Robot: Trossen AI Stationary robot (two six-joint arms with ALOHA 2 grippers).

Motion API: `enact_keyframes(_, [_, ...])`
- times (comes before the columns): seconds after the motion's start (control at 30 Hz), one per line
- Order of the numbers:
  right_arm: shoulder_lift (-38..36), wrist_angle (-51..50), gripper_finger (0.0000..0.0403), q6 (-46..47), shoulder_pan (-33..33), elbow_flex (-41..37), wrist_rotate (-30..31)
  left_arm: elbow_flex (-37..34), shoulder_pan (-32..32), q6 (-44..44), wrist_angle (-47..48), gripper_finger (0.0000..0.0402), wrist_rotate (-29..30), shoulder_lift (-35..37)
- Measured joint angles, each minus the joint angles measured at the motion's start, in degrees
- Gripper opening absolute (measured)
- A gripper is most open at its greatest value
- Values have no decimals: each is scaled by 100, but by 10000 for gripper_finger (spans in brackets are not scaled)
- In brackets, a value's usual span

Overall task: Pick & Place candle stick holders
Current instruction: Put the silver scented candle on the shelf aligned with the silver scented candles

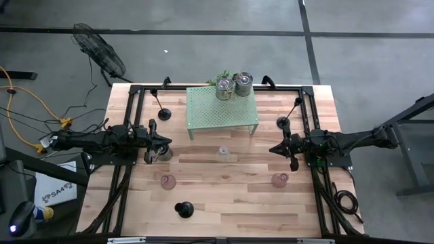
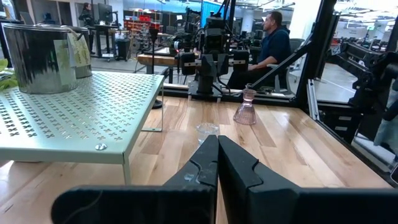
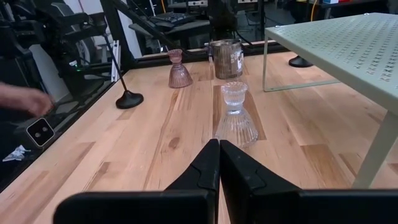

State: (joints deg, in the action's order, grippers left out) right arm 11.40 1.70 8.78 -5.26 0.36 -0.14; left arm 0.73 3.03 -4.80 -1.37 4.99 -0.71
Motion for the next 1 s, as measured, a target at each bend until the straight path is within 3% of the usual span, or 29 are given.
enact_keyframes(1.0, [0, 24, 3, 0, -1, -4, -1, 0, -2, -11, -106, 0, -317, -2])
